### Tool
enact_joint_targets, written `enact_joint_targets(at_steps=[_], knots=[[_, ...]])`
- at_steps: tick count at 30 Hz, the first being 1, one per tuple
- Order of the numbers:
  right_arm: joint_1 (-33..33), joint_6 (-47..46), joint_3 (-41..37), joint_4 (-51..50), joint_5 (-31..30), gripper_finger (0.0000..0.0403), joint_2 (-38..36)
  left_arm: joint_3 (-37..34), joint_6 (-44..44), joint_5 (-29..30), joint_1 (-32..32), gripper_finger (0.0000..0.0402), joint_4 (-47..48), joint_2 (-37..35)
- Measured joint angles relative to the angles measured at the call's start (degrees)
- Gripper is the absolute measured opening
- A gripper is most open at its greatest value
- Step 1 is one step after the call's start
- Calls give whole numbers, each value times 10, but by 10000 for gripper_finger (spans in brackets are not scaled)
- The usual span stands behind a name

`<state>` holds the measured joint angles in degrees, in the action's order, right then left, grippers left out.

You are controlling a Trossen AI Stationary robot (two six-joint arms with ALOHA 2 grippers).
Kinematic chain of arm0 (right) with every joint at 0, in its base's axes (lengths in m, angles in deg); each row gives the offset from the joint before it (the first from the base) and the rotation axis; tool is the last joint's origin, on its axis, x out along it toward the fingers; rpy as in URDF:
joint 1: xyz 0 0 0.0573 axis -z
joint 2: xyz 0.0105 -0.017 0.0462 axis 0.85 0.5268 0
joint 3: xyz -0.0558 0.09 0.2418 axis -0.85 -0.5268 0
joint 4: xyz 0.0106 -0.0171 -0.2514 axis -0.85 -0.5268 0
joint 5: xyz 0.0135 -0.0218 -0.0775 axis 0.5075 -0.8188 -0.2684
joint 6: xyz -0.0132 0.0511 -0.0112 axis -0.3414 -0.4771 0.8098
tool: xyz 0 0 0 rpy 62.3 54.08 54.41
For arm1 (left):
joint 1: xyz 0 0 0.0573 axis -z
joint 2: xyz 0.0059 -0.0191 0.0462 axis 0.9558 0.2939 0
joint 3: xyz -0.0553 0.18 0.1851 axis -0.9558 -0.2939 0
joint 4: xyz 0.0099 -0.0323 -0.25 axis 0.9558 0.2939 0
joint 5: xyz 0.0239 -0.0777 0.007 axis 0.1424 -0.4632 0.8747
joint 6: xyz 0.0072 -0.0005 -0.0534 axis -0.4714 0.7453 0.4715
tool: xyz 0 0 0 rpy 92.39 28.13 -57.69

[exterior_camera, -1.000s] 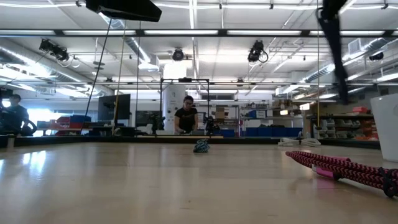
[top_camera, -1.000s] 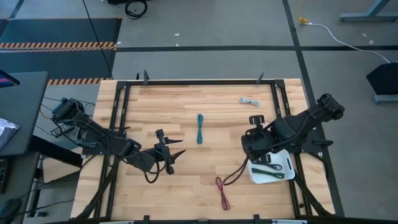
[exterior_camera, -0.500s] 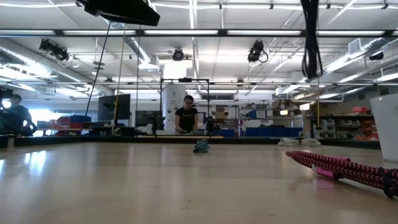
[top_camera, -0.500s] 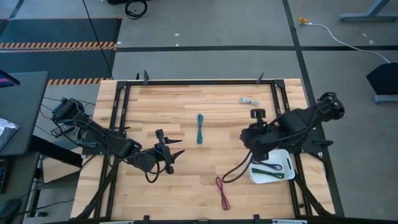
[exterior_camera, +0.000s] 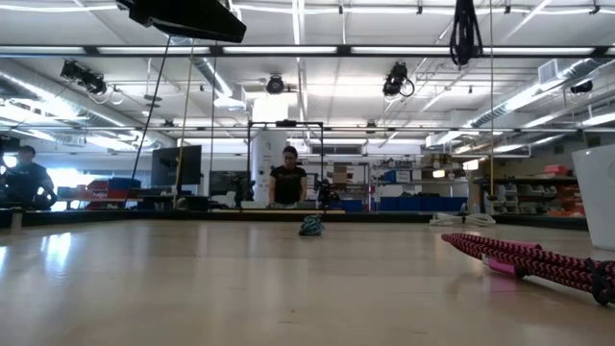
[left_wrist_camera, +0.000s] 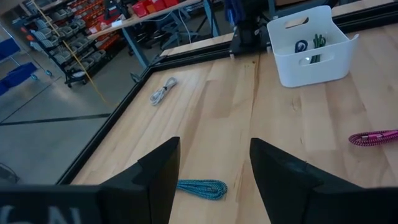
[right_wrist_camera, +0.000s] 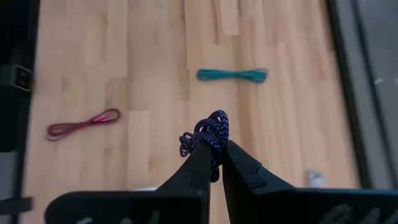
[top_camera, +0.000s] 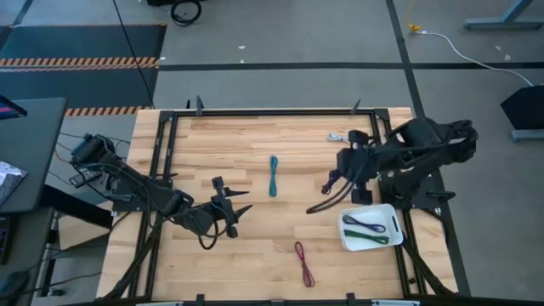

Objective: Pick and place USB-C Cables
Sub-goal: Put the violet charger cable into the white container

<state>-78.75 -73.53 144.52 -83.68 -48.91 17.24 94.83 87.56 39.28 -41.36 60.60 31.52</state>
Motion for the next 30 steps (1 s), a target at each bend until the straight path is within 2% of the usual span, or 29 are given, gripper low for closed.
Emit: enact_joint_targets(at_steps=[7, 11, 17, 25, 30], knots=[[-7, -78, -60, 1, 185, 22, 2, 0, 15, 0, 1, 201, 6, 0], [-29, -141, -120, 0, 261, 22, 2, 0, 29, 0, 2, 201, 16, 0], [-55, -187, -232, 1, 286, 22, 1, 0, 30, -1, 2, 201, 22, 0], [-52, -172, -406, 1, 330, 22, 1, 0, 29, -1, 2, 201, 22, 0], [-51, -172, -486, 2, 354, 28, 1, 0, 29, -1, 2, 201, 22, 0]])
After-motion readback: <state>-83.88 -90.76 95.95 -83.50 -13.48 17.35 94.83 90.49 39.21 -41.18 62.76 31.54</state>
